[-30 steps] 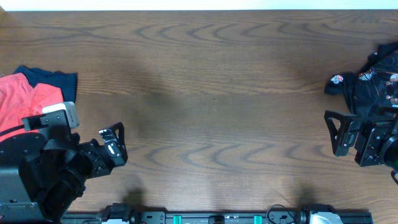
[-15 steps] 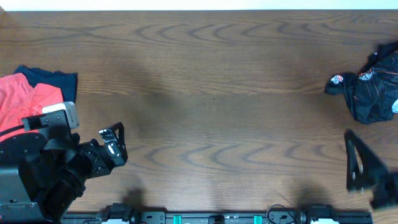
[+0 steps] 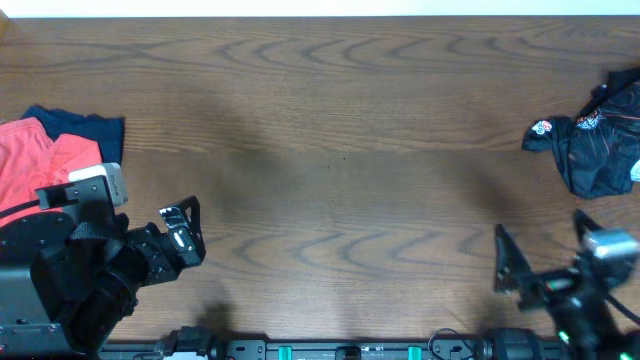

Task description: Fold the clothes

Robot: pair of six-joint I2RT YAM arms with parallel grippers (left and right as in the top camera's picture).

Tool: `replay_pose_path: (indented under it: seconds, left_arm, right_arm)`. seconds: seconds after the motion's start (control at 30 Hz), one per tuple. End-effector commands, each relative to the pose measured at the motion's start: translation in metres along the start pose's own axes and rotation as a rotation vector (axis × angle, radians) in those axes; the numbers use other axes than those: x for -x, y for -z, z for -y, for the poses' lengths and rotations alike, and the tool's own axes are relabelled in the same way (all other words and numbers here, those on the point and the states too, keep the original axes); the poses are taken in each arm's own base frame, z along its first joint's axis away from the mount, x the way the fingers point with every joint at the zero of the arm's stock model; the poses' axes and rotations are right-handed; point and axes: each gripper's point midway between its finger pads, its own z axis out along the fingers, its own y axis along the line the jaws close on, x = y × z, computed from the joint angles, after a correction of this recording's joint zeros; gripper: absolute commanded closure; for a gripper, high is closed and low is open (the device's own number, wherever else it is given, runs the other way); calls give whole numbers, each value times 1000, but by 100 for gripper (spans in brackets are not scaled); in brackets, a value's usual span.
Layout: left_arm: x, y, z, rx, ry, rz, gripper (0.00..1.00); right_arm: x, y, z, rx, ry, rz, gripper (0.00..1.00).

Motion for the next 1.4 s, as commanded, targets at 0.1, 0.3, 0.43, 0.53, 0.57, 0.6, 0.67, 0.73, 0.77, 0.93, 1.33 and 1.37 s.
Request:
replay_pose_path:
  seconds: [0.1, 0.3, 0.43, 0.53, 0.57, 0.6, 0.67, 0.73, 0.77, 0.93, 1.33, 1.37]
  left_arm:
    - [1, 0, -2, 12, -9, 4, 2]
    - [1, 0, -2, 12, -9, 3, 2]
    - [1, 0, -2, 12, -9, 3, 2]
    - [1, 0, -2, 12, -9, 3, 2]
    - [1, 0, -2, 12, -9, 3, 2]
    - [1, 0, -2, 12, -9, 3, 2]
    - [1, 0, -2, 12, -9, 3, 2]
    - [1, 0, -2, 12, -9, 3, 2]
    - [1, 0, -2, 12, -9, 3, 2]
    - [1, 0, -2, 12, -9, 3, 2]
    - [1, 0, -2, 12, -9, 3, 2]
    - [1, 0, -2, 12, -9, 3, 2]
  right_arm:
    - [-74, -38, -3, 75, 6, -34, 1]
    - [-120, -57, -2, 102, -5, -47, 1]
    - [-137, -63, -3, 113, -3, -54, 1]
    - [-150, -69, -2, 116, -4, -71, 1]
    - [-155, -71, -2, 117, -5, -77, 1]
    - [-160, -73, -2, 117, -7, -84, 1]
    - [-168, -78, -1, 117, -8, -91, 1]
    - [-177, -82, 2, 109, -10, -98, 1]
    - [-180, -84, 2, 109, -10, -99, 1]
    - [-191, -89, 1, 120, -6, -104, 1]
    - [-192, -88, -10, 161, 29, -106, 1]
    - [-192, -88, -10, 161, 40, -105, 1]
